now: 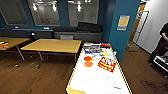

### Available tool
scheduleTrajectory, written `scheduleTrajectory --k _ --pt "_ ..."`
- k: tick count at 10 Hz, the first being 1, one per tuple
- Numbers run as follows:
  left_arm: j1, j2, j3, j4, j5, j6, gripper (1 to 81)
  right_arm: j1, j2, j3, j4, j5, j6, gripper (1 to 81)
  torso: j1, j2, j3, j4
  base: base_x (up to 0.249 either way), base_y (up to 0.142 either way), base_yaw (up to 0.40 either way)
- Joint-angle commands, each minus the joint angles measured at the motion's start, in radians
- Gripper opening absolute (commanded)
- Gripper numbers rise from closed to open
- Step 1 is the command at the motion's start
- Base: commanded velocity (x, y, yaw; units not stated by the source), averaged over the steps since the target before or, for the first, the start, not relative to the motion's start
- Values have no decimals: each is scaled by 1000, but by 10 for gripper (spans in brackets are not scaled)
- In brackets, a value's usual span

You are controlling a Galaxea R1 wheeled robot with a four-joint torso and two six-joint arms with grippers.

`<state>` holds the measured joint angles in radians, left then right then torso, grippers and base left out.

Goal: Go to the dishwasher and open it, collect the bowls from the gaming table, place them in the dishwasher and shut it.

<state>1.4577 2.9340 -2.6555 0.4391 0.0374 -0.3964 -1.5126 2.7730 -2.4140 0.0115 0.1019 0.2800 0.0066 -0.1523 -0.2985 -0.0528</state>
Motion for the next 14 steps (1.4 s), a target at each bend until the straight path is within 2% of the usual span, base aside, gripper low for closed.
scheduleTrajectory --k 1,5,6,7,9,10,12,14 --pt "-26 7 -26 10 58 1 10 37 9 -60 -34 -56 -4 10 0 0 0 0 -132 0 0" --pt "-19 59 -101 16 56 1 10 30 33 -72 -47 -56 -4 10 0 0 0 0 -131 0 0" --pt "-19 61 -101 16 56 1 10 30 35 -71 -47 -56 -4 10 0 0 54 0 -132 0 0" --pt "-19 59 -101 16 56 1 10 30 35 -71 -47 -56 -4 10 0 0 82 0 -132 0 0" --pt "-19 56 -101 16 56 2 10 30 36 -71 -47 -56 -4 10 0 0 108 0 -132 0 0" --pt "-19 56 -101 16 56 1 10 30 36 -71 -47 -56 -4 10 0 0 66 0 -132 0 0" --pt "-19 56 -101 16 56 2 10 31 38 -71 -47 -56 -4 10 -1 -1 89 0 -131 0 0" --pt "-19 57 -101 16 56 2 10 30 46 -75 -47 -56 -4 10 -2 -2 91 0 -131 0 0"
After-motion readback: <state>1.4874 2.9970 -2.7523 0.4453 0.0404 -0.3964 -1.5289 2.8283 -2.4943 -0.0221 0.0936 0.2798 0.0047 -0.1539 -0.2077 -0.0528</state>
